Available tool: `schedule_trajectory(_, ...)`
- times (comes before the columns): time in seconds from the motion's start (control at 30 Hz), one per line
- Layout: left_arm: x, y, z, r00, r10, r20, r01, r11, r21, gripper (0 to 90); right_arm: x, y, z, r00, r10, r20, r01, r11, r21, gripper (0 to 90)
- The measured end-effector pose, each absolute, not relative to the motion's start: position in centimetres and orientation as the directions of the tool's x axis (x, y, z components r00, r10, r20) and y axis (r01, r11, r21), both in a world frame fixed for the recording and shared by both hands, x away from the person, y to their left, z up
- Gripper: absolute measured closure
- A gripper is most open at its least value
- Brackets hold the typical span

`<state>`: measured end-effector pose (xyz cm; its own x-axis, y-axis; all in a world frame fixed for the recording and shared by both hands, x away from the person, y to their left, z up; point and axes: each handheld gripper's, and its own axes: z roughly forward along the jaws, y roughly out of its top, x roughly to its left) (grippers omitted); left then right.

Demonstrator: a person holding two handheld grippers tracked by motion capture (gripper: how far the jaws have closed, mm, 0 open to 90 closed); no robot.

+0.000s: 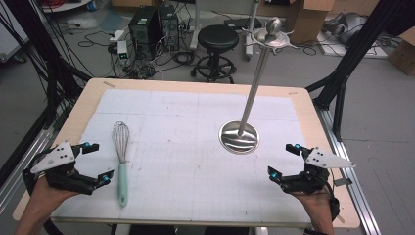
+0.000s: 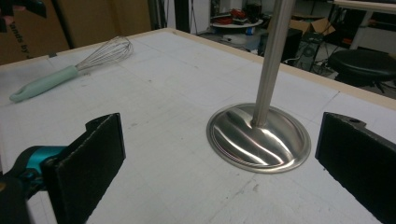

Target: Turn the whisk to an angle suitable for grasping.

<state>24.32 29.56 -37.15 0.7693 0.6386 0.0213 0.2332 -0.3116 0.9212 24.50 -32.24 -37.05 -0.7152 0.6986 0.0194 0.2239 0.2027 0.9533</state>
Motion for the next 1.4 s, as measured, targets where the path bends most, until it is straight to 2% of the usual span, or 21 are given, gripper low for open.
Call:
schedule_trajectory(0.13,24.9,29.7,-37.2,0.768,0.639,0.042,0.234,-0.341,0.91,1.7,24.5,-32.5,-37.1,-0.712,0.702,0.021,0.224,0.198,0.954,0.5)
schedule_trajectory(0.3,26.1,29.8,-36.8,0.772,0.635,0.026,0.266,-0.36,0.894,2.5,24.3,-32.6,-36.9,-0.705,0.709,0.02,0.221,0.192,0.956,0.5)
schedule_trajectory(0.37,26.6,29.8,-36.5,0.781,0.625,0.027,0.271,-0.378,0.885,10.3,24.3,-32.6,-36.9,-0.706,0.708,0.019,0.22,0.194,0.956,0.5)
schedule_trajectory(0.5,27.3,29.9,-36.1,0.782,0.622,0.031,0.282,-0.398,0.873,16.0,24.3,-32.5,-36.9,-0.708,0.706,0.019,0.222,0.197,0.955,0.5)
schedule_trajectory(0.67,27.9,30.0,-35.6,0.798,0.603,0.019,0.3,-0.424,0.854,32.2,24.3,-32.7,-36.9,-0.706,0.708,0.022,0.224,0.194,0.955,0.5)
schedule_trajectory(0.7,28.0,30.0,-35.6,0.804,0.594,0.018,0.299,-0.431,0.851,32.2,24.3,-32.7,-36.9,-0.706,0.708,0.022,0.224,0.194,0.955,0.5)
schedule_trajectory(0.73,28.2,29.8,-35.5,0.813,0.583,0.011,0.308,-0.446,0.84,39.0,24.3,-32.7,-36.9,-0.706,0.708,0.024,0.225,0.192,0.955,0.5)
schedule_trajectory(0.8,28.3,29.6,-35.4,0.815,0.58,0.017,0.311,-0.461,0.831,40.7,24.3,-32.7,-36.9,-0.707,0.707,0.024,0.225,0.193,0.955,0.5)
schedule_trajectory(0.87,28.5,29.3,-35.2,0.819,0.573,0.032,0.311,-0.491,0.813,49.7,24.2,-32.7,-36.8,-0.706,0.708,0.023,0.225,0.193,0.955,0.5)
schedule_trajectory(0.93,28.8,29.0,-35.0,0.816,0.576,0.044,0.318,-0.511,0.798,51.4,24.2,-32.8,-36.8,-0.705,0.709,0.025,0.225,0.19,0.956,0.5)
schedule_trajectory(1.03,29.2,28.7,-34.8,0.824,0.565,0.043,0.319,-0.526,0.788,61.3,24.1,-32.8,-36.8,-0.706,0.707,0.026,0.225,0.189,0.956,0.5)
schedule_trajectory(1.4,30.6,28.0,-34.4,0.879,0.467,0.1,0.286,-0.683,0.672,81.8,24.0,-32.9,-36.8,-0.705,0.709,0.024,0.225,0.191,0.955,0.5)
